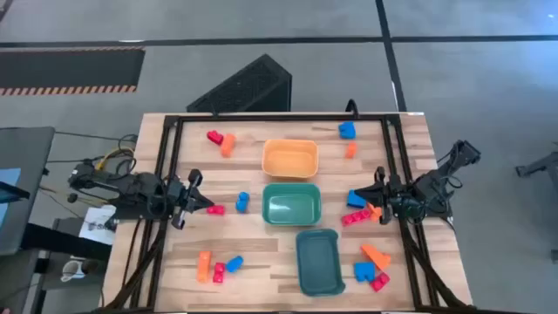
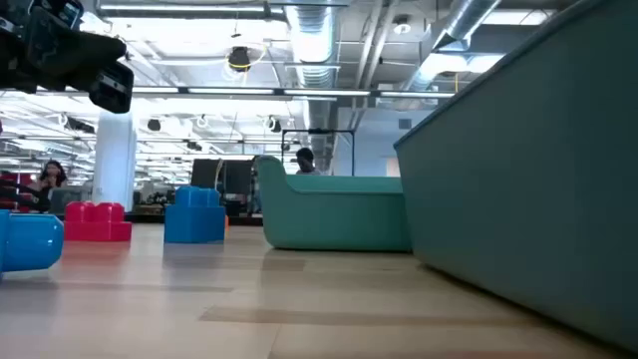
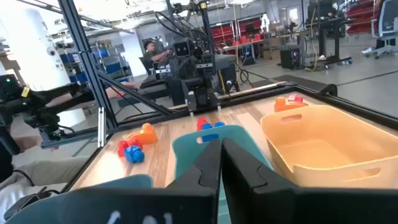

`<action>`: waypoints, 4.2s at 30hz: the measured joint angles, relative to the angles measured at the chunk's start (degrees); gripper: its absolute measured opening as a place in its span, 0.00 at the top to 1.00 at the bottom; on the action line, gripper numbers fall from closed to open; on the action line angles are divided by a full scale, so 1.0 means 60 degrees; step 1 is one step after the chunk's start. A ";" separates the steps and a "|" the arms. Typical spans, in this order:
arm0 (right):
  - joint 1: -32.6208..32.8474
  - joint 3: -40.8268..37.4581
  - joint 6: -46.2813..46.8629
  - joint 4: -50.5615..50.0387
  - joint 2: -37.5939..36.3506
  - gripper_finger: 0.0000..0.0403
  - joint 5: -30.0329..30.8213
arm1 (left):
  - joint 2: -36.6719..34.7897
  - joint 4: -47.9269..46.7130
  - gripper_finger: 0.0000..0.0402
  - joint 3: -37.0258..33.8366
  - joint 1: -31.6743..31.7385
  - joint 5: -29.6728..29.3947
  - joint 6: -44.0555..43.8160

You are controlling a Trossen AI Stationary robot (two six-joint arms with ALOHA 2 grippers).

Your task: Sort & place blocks by color

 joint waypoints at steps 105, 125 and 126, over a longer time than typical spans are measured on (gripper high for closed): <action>-0.0003 -0.0001 -0.0019 0.0021 -0.0001 0.91 0.0001 | -0.0001 0.0002 1.00 0.0002 -0.0003 -0.0001 0.0000; -0.0852 0.0021 -0.2464 0.4221 -0.0003 0.91 0.0195 | -0.0001 0.0002 1.00 0.0001 0.0000 -0.0001 0.0000; -0.0943 0.0119 -0.2673 0.4035 0.0004 0.91 0.0197 | 0.0000 0.0000 1.00 0.0000 -0.0001 0.0000 0.0000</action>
